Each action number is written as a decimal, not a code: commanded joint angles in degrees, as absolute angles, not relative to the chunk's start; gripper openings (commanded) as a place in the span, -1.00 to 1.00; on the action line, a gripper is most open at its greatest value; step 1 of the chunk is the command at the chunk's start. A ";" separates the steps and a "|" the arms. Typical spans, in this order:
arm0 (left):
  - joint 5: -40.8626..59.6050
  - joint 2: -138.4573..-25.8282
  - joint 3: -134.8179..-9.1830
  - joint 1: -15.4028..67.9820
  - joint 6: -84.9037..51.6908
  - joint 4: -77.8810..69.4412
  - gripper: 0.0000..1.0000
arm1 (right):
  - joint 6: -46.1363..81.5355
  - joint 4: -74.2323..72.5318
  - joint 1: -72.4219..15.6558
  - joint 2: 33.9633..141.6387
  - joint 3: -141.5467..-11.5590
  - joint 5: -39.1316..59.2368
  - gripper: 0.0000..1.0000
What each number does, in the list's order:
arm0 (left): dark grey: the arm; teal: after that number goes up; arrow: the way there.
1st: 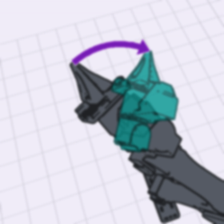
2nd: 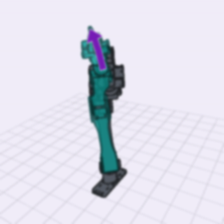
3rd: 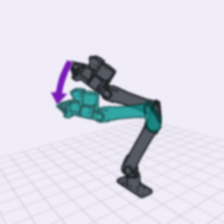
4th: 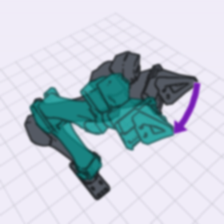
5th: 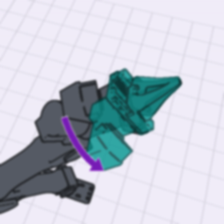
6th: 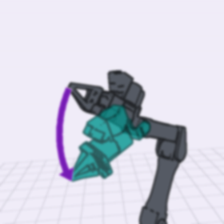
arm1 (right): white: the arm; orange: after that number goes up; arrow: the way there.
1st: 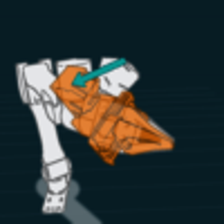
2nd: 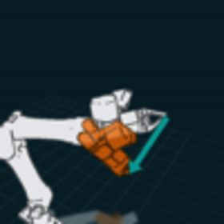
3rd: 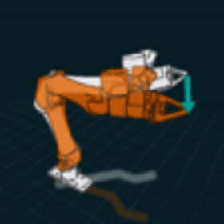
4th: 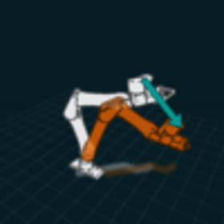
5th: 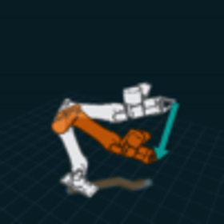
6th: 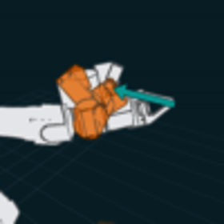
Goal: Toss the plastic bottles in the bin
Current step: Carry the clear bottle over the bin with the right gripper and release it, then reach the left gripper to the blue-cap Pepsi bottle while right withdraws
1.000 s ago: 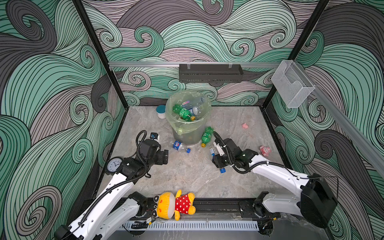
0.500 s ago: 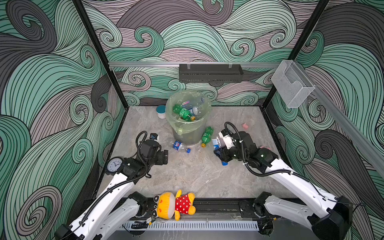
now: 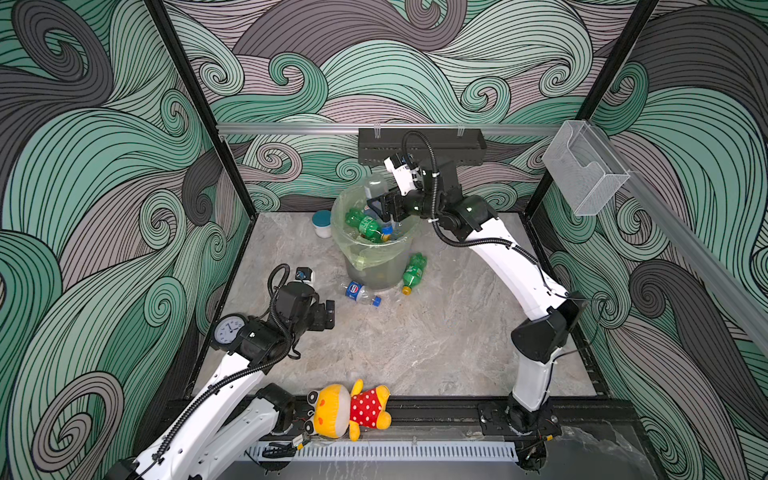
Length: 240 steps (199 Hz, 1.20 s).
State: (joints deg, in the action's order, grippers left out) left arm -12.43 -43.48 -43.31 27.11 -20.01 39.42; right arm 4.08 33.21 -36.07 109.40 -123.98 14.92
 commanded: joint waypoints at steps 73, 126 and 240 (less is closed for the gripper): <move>-11.66 -52.73 -42.85 26.54 -24.85 34.56 0.89 | -1.33 23.88 -35.84 76.48 -81.23 9.84 1.00; -12.39 -58.12 -39.86 26.56 -42.65 23.06 0.90 | 2.14 22.77 -35.29 63.24 -62.10 3.21 1.00; -17.08 -78.17 -43.29 26.50 -63.90 11.70 0.81 | 5.53 21.93 -35.17 55.69 -52.97 1.07 1.00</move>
